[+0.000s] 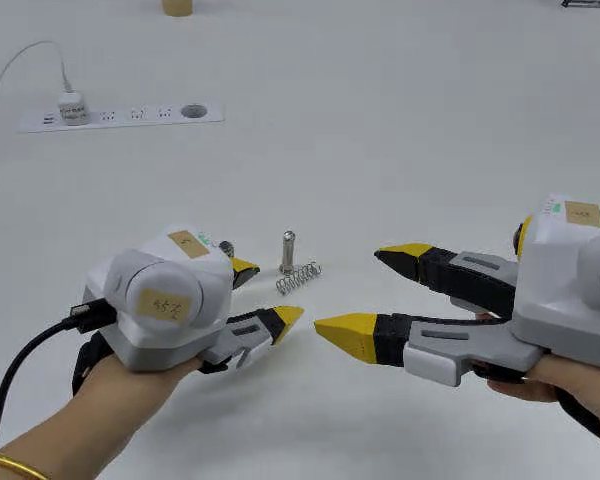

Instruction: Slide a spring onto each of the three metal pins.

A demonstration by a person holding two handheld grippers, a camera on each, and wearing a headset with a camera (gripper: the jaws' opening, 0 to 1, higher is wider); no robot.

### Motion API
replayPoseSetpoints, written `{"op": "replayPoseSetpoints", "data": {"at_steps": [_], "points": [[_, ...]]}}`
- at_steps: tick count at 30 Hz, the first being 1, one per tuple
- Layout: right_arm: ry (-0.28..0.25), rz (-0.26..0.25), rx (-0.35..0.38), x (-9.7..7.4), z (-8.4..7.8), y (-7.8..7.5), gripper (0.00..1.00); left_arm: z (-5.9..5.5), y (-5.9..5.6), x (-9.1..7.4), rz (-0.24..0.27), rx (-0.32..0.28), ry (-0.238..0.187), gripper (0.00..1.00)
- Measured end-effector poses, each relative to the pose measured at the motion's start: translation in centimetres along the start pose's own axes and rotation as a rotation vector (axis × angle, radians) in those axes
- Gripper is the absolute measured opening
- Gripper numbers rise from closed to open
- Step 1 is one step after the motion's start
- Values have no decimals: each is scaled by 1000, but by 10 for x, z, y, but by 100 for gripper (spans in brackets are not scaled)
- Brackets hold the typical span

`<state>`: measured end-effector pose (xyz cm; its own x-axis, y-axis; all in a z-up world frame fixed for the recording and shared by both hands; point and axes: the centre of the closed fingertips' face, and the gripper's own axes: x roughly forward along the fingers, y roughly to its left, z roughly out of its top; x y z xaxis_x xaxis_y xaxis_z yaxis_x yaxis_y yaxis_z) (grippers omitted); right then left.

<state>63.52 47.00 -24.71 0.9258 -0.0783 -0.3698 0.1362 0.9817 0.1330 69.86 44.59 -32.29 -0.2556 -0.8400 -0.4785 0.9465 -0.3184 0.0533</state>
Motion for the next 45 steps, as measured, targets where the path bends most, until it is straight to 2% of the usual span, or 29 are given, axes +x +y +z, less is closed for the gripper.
{"op": "replayPoseSetpoints", "data": {"at_steps": [9,16,20,24,33,38,42,45], "points": [[1,-32,11,-6,-5,-6,61,-4,1,16,-7,29,34,30],[8,-49,14,-9,-10,-11,60,-5,4,24,-4,57,59,25],[6,-56,22,-9,-10,-12,60,-5,5,26,-8,54,65,23],[6,-66,36,-7,-12,-16,59,-10,5,31,-12,79,91,18],[11,-80,51,-8,-16,-20,57,-9,7,31,-2,85,92,12],[14,-84,53,-9,-17,-21,57,-9,7,30,-2,64,94,11],[15,-87,59,-8,-17,-22,57,-10,2,28,-19,36,100,10],[9,-92,62,-9,-15,-24,57,-11,-2,24,-27,42,104,10]]}}
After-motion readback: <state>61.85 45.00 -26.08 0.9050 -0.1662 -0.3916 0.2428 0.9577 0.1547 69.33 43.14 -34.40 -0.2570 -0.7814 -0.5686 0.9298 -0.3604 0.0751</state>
